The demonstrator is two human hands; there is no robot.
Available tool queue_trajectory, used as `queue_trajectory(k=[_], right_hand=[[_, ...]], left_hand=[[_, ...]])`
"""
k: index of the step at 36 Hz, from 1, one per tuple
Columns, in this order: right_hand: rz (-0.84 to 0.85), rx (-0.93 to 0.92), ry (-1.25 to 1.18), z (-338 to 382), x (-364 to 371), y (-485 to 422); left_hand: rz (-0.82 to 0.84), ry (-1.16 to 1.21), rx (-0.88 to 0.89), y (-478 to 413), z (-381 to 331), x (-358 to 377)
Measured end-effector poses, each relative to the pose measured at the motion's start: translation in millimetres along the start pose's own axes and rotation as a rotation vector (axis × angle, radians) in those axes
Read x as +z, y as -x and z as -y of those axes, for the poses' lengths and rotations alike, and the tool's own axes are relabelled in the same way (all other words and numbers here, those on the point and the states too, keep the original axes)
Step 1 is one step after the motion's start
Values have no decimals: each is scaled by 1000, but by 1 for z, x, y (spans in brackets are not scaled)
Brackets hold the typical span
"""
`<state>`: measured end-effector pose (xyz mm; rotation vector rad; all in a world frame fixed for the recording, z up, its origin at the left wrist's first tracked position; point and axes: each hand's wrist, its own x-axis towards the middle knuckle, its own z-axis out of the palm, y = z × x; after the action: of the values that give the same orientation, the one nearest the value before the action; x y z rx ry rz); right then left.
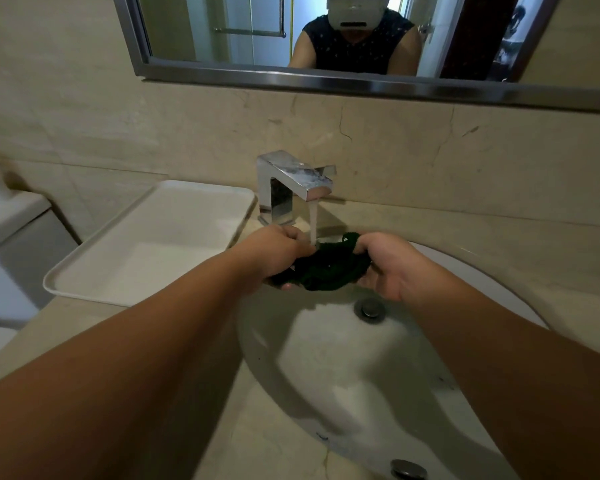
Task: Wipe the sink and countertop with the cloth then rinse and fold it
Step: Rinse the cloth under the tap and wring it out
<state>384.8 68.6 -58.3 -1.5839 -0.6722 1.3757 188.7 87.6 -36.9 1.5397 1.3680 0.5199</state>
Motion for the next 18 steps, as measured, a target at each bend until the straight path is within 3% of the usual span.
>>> queue_trajectory(k=[6, 10, 12, 18], right_hand=[[-3, -36, 11, 0, -9, 5], [-6, -55, 175, 1, -19, 9], [46, -12, 232, 0, -22, 8], [240, 27, 377, -11, -31, 2]], left_hand=[[-98, -541, 133, -4, -20, 6], [-64, -610, 0, -11, -28, 11], [-111, -514, 70, -12, -26, 11], [-137, 225, 88, -13, -15, 11]])
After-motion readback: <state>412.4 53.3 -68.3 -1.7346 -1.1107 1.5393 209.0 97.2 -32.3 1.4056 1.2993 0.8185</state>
